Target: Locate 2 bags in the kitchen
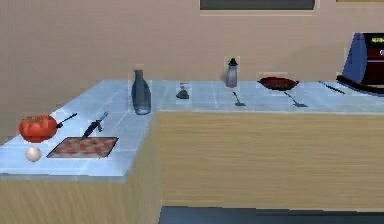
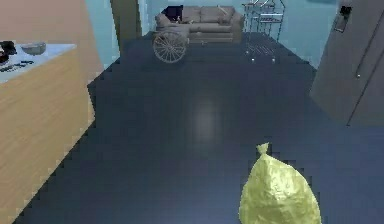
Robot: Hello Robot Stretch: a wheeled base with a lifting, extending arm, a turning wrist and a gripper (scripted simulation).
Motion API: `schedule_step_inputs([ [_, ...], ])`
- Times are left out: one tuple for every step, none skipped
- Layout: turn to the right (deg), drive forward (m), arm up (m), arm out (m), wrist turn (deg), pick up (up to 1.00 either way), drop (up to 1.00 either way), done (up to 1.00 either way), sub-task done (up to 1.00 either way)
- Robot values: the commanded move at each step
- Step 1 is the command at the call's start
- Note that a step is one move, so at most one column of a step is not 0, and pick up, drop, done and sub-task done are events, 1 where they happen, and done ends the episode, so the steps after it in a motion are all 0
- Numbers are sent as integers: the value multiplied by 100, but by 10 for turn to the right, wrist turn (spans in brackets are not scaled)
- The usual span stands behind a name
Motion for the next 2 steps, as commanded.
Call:
schedule_step_inputs([
  [-330, 0, 0, 0, 0, 0, 0, 0, 0],
  [0, 0, 0, 0, 0, 0, 0, 100, 0],
])
